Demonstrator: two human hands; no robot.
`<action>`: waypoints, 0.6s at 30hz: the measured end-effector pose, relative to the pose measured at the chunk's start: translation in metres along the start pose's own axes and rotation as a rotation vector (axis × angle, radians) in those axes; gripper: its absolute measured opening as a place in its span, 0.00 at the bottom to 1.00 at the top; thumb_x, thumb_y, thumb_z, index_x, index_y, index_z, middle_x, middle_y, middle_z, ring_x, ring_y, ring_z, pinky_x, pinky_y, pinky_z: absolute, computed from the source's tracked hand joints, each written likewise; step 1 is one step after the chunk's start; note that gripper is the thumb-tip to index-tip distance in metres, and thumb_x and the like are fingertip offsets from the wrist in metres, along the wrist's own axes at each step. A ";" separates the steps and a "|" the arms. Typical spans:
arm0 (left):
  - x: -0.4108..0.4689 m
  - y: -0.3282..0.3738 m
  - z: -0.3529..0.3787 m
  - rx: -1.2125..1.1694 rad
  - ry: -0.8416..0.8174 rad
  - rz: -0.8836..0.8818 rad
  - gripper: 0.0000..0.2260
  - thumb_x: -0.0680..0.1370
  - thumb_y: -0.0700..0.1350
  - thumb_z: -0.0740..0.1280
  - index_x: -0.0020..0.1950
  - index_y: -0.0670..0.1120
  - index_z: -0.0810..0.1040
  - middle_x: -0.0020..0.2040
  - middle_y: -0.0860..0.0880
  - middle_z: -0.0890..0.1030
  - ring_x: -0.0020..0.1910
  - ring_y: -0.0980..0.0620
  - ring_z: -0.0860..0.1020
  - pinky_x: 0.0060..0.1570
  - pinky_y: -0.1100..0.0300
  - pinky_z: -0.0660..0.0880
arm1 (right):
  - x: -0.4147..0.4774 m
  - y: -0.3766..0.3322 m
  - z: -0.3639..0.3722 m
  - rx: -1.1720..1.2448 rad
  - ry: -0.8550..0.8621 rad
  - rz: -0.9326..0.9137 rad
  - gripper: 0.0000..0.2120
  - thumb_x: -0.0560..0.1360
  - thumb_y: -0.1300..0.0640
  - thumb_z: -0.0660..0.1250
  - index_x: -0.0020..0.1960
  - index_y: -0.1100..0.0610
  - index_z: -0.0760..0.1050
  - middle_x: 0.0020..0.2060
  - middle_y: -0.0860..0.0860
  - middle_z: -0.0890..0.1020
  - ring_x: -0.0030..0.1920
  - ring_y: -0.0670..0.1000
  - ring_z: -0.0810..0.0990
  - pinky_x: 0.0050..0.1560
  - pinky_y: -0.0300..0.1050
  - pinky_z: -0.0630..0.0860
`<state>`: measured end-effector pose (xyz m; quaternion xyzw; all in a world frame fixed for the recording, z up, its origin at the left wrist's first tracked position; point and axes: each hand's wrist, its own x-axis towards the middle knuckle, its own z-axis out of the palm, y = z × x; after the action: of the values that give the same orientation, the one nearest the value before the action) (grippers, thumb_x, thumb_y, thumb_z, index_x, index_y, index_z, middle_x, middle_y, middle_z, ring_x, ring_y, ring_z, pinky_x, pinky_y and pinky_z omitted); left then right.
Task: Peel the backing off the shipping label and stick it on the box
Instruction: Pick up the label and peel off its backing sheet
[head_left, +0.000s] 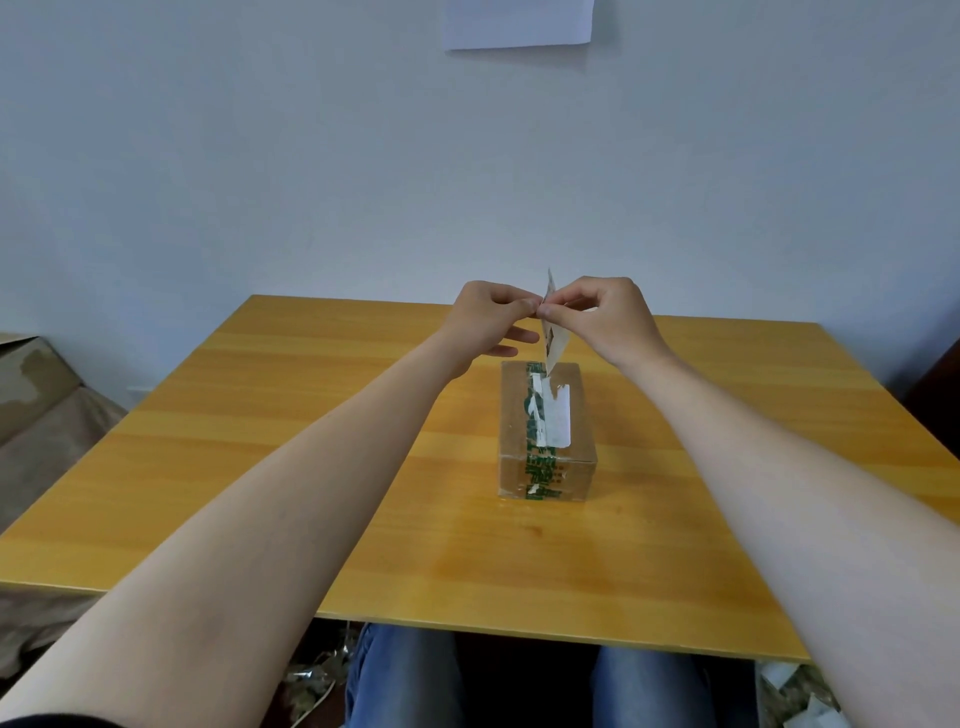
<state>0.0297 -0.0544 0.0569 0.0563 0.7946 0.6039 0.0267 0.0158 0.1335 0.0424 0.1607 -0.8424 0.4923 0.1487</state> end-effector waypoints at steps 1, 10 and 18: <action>0.000 0.000 0.001 0.000 0.000 -0.001 0.06 0.84 0.46 0.68 0.55 0.49 0.86 0.51 0.51 0.88 0.49 0.49 0.89 0.54 0.45 0.84 | 0.000 0.001 0.000 -0.002 0.001 0.000 0.02 0.75 0.53 0.79 0.45 0.50 0.88 0.43 0.47 0.89 0.47 0.47 0.87 0.51 0.42 0.82; 0.001 -0.003 0.002 0.003 0.004 0.002 0.09 0.83 0.46 0.69 0.59 0.47 0.87 0.51 0.52 0.89 0.44 0.53 0.88 0.54 0.46 0.84 | 0.001 0.005 -0.001 -0.014 -0.003 0.007 0.02 0.77 0.55 0.77 0.47 0.51 0.88 0.44 0.46 0.89 0.46 0.47 0.87 0.53 0.47 0.83; 0.000 -0.002 0.002 -0.014 -0.012 0.009 0.05 0.82 0.47 0.71 0.54 0.50 0.87 0.51 0.52 0.89 0.47 0.51 0.89 0.52 0.48 0.85 | 0.001 0.007 -0.001 -0.016 0.004 0.016 0.03 0.78 0.56 0.75 0.48 0.52 0.88 0.44 0.44 0.89 0.45 0.50 0.87 0.52 0.52 0.85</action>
<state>0.0293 -0.0528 0.0541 0.0634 0.7898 0.6094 0.0289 0.0118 0.1377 0.0378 0.1519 -0.8472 0.4871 0.1478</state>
